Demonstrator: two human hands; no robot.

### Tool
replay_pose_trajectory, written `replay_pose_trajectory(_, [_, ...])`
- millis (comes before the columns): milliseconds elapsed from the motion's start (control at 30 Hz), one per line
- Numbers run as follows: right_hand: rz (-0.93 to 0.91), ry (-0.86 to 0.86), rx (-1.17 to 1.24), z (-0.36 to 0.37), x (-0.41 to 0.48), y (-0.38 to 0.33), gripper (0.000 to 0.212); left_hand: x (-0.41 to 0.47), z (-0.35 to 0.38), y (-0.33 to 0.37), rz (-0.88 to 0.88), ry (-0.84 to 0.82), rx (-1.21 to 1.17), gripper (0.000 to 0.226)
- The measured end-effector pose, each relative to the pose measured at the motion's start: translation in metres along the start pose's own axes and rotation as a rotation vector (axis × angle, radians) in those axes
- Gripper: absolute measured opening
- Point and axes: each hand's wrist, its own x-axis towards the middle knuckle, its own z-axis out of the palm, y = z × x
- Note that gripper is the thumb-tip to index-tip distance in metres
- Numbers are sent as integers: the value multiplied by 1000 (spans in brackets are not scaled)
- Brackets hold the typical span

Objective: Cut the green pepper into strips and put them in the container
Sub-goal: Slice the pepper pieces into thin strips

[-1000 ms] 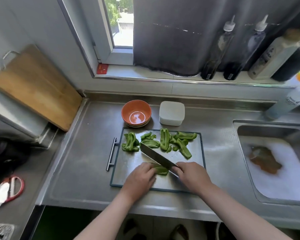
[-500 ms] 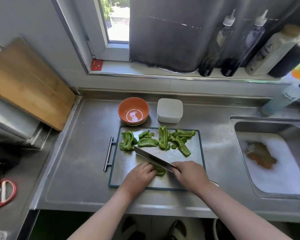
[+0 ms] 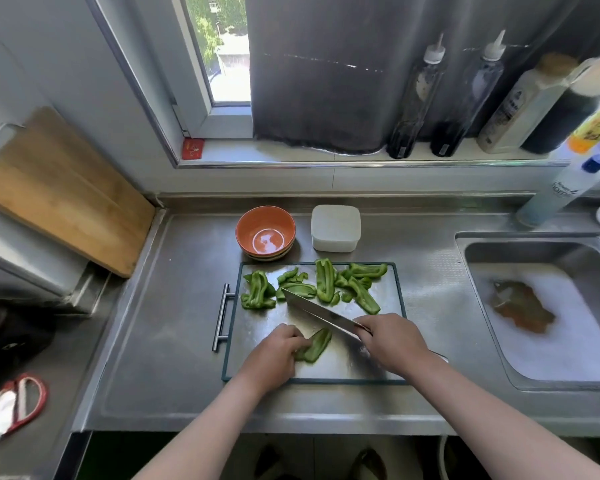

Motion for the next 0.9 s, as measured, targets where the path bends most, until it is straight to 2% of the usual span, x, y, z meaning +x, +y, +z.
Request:
replay_pose_trajectory(167, [2,20,-23,-6,-1,4,28,3,-1,-5,90,14,99,43])
replay_pose_trajectory(367, [23,15,23,-1,-6,7,30,11,3,1,481,-19,368,31])
replay_pose_trajectory(467, [13,1,39,3,-8,6,29,17,14,2,533,-22,421,32])
replay_pose_trajectory(567, [7,16,28,4,-9,7,29,23,19,0,577,26,471,12])
replay_pose_trajectory(700, [17,46,7,3,-11,12,29,23,20,2,503,101,510,22])
replay_pose_trajectory(767, [15,48,7,5,-13,13,29,18,26,3,488,139,438,20])
replay_pose_trajectory(900, [1,55,15,13,-15,9,28,13,32,-3,563,87,343,14])
